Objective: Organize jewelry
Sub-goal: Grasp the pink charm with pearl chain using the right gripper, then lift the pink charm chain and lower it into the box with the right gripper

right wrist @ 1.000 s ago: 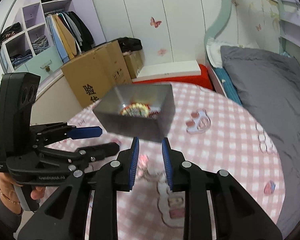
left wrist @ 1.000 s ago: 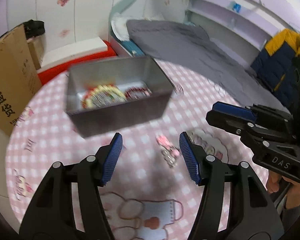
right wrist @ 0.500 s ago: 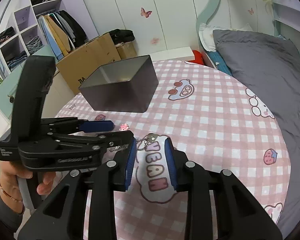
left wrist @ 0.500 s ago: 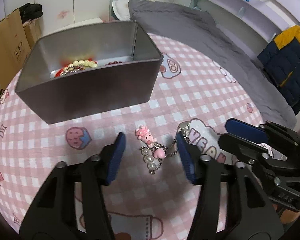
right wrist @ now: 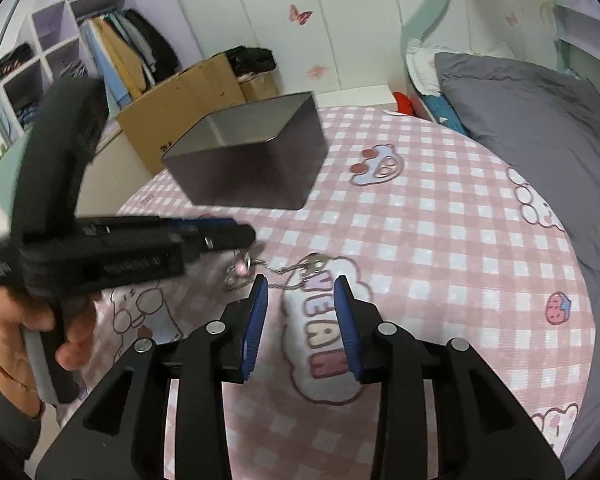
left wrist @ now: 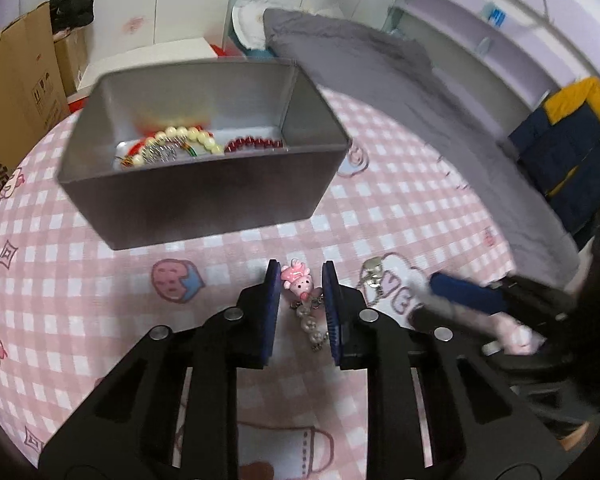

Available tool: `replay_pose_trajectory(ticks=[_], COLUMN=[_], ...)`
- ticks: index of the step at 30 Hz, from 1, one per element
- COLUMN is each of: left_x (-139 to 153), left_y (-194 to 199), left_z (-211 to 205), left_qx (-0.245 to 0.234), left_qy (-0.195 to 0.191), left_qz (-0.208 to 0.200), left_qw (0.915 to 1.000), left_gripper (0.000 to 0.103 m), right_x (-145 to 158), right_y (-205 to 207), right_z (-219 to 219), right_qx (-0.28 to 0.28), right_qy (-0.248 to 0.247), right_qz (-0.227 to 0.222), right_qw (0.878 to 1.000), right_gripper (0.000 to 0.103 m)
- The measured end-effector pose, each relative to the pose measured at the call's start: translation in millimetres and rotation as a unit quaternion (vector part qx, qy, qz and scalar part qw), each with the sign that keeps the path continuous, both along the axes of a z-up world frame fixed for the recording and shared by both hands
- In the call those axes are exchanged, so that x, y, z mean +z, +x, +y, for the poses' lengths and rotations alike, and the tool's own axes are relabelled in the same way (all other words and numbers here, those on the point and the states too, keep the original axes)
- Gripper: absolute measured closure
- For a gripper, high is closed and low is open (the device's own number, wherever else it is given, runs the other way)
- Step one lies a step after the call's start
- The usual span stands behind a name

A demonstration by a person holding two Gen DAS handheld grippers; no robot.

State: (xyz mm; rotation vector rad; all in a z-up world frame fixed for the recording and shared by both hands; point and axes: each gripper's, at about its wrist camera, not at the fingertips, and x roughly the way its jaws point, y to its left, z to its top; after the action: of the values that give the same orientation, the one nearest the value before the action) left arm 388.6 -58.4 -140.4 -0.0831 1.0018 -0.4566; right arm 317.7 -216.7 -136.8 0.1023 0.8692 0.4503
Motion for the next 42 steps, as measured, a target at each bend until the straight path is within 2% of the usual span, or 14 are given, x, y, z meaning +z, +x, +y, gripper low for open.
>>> replay_pose_trajectory(ticks=[5,9,13,15,16,19,24,28,32,42], left_x=[26.6,37.4,35.9,34.7,34.4,34.1,40.8,52.6,66.4,102.2], left_y=[-12.1,-19.1,-21.5,-21.0,-21.5,-20.8,-21.7,-24.4,-26.1,-21.2], left_z=[18.0,30.0,38.1,40.1,41.3,44.8,51.8,55.8,59.4,67.4], left_qx=[-0.001,0.004,0.006,0.007,0.006,0.007,0.009,0.006,0.006,0.009], left_qy=[-0.023,-0.019,-0.008,-0.008,-0.008,-0.010,-0.017,-0.020,-0.027,-0.035], left_qz=[-0.026,-0.040,-0.044,-0.043,-0.043,-0.041,-0.046,-0.057,-0.068,-0.099], left_qw=[0.9994,0.9990,0.9990,0.9990,0.9990,0.9991,0.9987,0.9981,0.9973,0.9944], left_gripper=[0.082,0.082,0.082,0.082,0.082,0.082,0.082,0.082,0.082,0.082], right_x=[-2.5,-9.7,-16.1,-18.1,-19.1,-19.5,-16.0,6.1,43.1,119.5], right_y=[-0.5,3.3,9.3,10.0,9.8,12.3,13.9,9.9,3.8,0.7], right_z=[27.8,51.5,70.4,76.7,79.9,78.9,68.0,55.7,50.0,60.3], right_qx=[0.022,0.035,0.036,0.037,0.034,0.031,0.028,0.020,0.017,0.022], right_qy=[-0.029,-0.061,-0.095,-0.117,-0.139,-0.155,-0.149,-0.107,-0.080,-0.064], right_qz=[0.002,0.005,0.000,-0.007,-0.016,-0.019,-0.014,-0.024,-0.052,-0.133], right_qw=[0.999,0.998,0.995,0.992,0.990,0.987,0.988,0.994,0.995,0.989], right_gripper=[0.055,0.052,0.052,0.063,0.076,0.097,0.097,0.097,0.097,0.097])
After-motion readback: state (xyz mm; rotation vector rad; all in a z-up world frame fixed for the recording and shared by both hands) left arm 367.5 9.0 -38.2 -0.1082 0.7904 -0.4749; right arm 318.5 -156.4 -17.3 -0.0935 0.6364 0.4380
